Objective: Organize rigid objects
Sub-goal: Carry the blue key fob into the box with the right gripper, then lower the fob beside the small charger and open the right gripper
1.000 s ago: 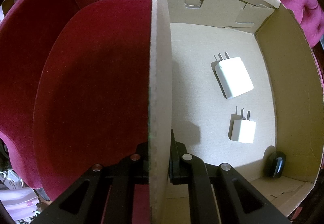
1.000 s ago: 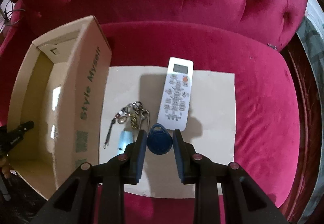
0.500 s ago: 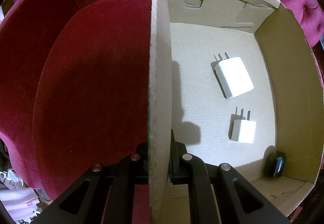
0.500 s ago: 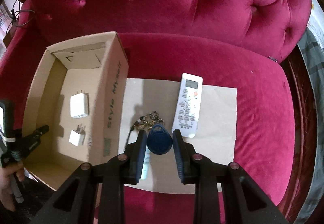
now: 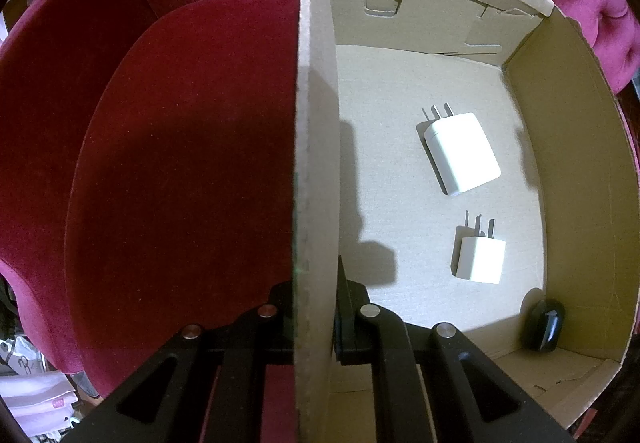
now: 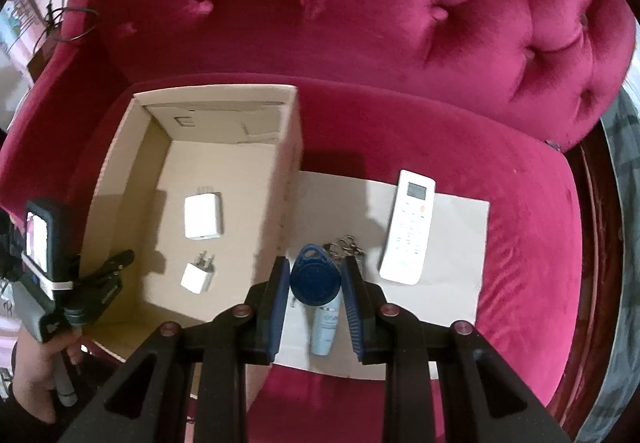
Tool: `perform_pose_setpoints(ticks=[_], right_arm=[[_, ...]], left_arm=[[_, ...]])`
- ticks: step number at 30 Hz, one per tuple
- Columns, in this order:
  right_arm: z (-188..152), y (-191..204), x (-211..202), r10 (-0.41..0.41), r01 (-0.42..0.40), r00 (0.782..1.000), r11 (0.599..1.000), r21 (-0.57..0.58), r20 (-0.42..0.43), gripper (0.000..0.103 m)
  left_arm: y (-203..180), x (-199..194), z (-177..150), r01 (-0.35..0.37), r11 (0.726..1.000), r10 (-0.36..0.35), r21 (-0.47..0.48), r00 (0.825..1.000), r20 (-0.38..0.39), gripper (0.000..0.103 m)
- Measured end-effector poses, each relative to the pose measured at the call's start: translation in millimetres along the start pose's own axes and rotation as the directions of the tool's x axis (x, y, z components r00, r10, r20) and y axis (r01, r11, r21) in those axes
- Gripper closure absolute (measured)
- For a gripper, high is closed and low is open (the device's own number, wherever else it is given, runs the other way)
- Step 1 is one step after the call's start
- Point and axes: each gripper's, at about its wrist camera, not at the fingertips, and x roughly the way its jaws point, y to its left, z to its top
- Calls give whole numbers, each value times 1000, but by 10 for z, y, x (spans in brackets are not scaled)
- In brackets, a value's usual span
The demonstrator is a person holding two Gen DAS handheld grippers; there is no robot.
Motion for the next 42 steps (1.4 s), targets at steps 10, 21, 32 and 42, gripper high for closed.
perform_pose_setpoints(ticks=[10, 21, 32, 42], right_arm=[[129, 427, -17, 44, -44, 999, 996, -75, 5, 76], [210, 866, 231, 83, -85, 996, 989, -119, -25, 76], [182, 1061, 570, 95, -103, 993, 986, -127, -69, 76], [92, 1117, 933, 87, -100, 991, 987, -123, -106, 76]], left_arm=[[0, 0, 0, 0, 1000, 0, 0, 1000, 0, 93], [6, 2, 0, 1, 1000, -1, -2, 1000, 0, 93], [4, 1, 0, 1, 1000, -1, -1, 1000, 0, 93], [-4, -1, 2, -1, 1000, 1, 1, 1000, 0, 93]])
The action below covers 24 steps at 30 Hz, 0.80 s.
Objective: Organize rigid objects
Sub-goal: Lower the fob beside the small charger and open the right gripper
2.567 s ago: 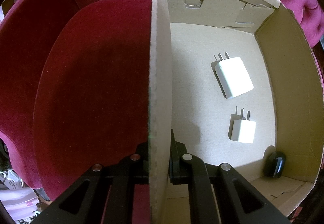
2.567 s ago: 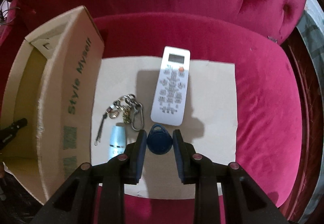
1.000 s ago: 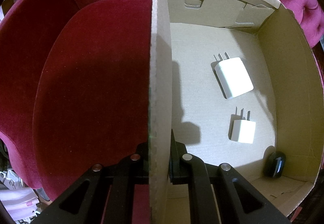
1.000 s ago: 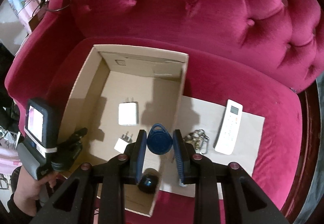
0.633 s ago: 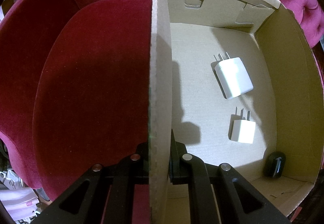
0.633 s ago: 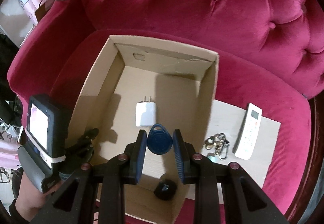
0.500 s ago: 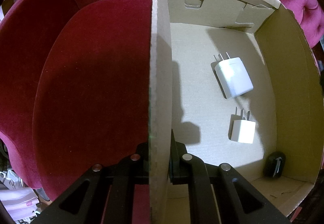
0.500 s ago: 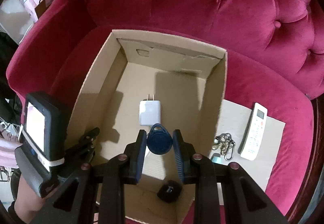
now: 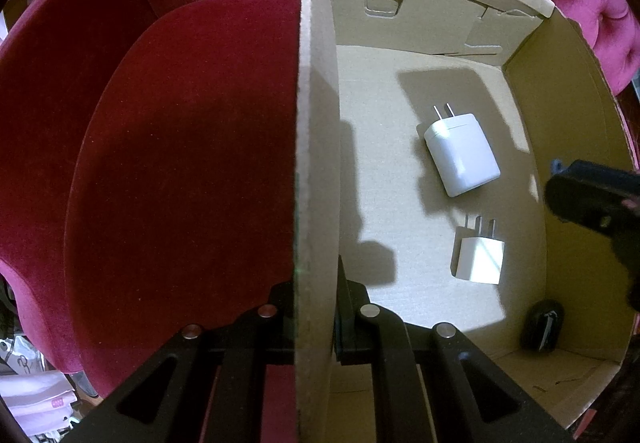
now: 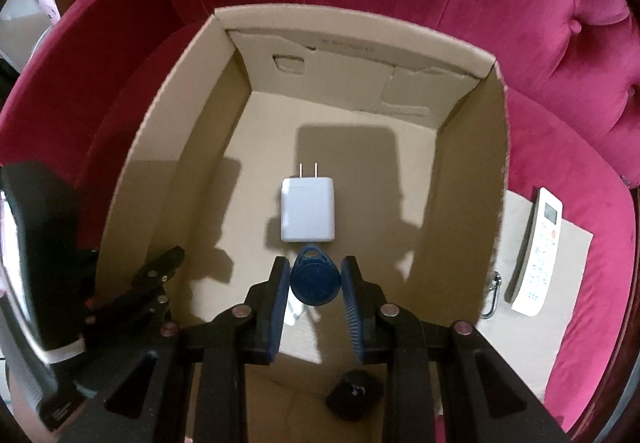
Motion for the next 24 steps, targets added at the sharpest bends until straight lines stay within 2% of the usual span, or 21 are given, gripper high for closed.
perform_pose_setpoints(ticks=[13, 24], right_arm=[[-56, -25, 317, -13, 14, 1000, 999, 32, -29, 75], [-50, -3, 286, -8, 9, 1000, 1000, 27, -10, 73]], left_arm=[[-17, -6, 1, -2, 1000, 2, 2, 1000, 0, 93], [-16, -21, 13, 0, 1000, 0, 0, 1000, 1, 92]])
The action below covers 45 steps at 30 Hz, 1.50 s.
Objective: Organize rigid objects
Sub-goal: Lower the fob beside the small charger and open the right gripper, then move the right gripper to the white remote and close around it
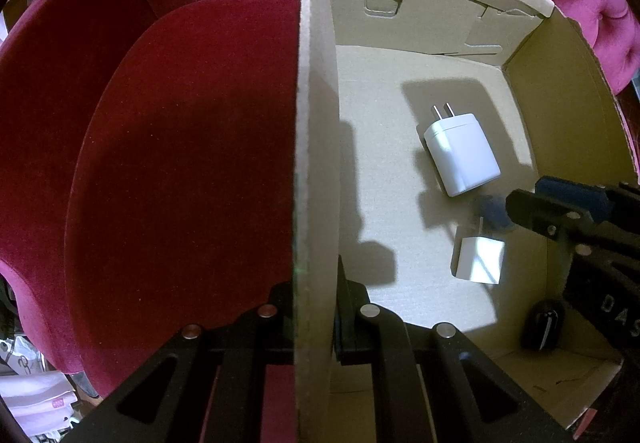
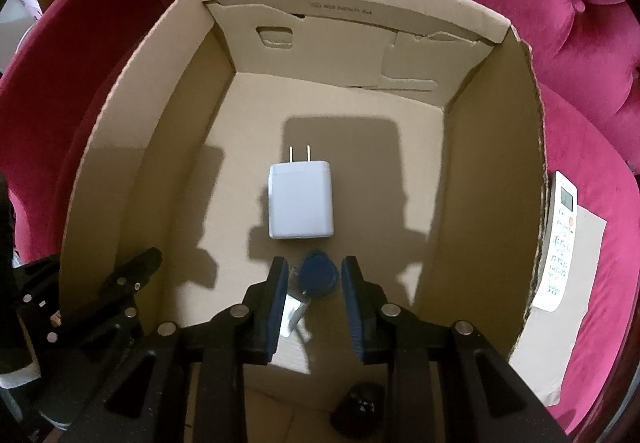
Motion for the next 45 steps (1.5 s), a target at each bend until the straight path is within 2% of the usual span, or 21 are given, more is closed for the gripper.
perform_pose_setpoints(ticks=[20, 27, 38, 45], right_arm=[[-43, -50, -366, 4, -5, 998, 1000, 10, 63, 71], [-52, -125, -587, -1, -2, 996, 1000, 30, 84, 60], [-53, -398, -855, -45, 37, 994, 996, 85, 97, 53], [-40, -673, -943, -73, 61, 992, 990, 125, 100, 39]], left_arm=[[13, -7, 8, 0, 1000, 0, -3, 1000, 0, 93], [13, -4, 3, 0, 1000, 0, -3, 1000, 0, 93], [-6, -18, 6, -3, 1000, 3, -1, 1000, 1, 93], [-5, -14, 5, -3, 1000, 3, -1, 1000, 0, 93]])
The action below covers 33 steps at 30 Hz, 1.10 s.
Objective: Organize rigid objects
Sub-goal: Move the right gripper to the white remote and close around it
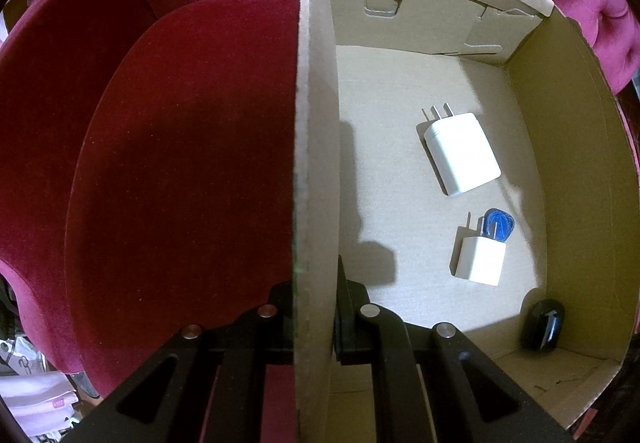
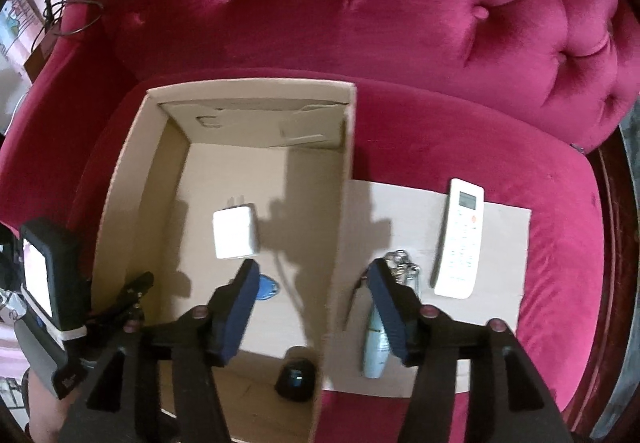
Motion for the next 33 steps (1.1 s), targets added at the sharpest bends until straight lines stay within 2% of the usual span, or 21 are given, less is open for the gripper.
perform_pose_setpoints(ticks=[2, 6, 13, 23, 33], right_arm=[[17, -91, -23, -12, 11, 1000, 1000, 13, 7, 35], [41, -271, -24, -30, 29, 1000, 999, 36, 6, 16], [79, -609, 42, -55, 55, 998, 997, 62, -8, 4], [105, -1079, 340, -114, 116, 993, 988, 100, -27, 0], [72, -1404, 829, -119, 129, 989, 985, 117, -89, 1]], left_arm=[[-4, 3, -6, 0, 1000, 0, 0, 1000, 0, 93], [-18, 1, -5, -3, 1000, 3, 4, 1000, 0, 93], [-16, 0, -1, -2, 1000, 2, 2, 1000, 0, 93], [-10, -5, 4, -4, 1000, 4, 3, 1000, 0, 93], [-35, -5, 8, -12, 1000, 12, 7, 1000, 0, 93]])
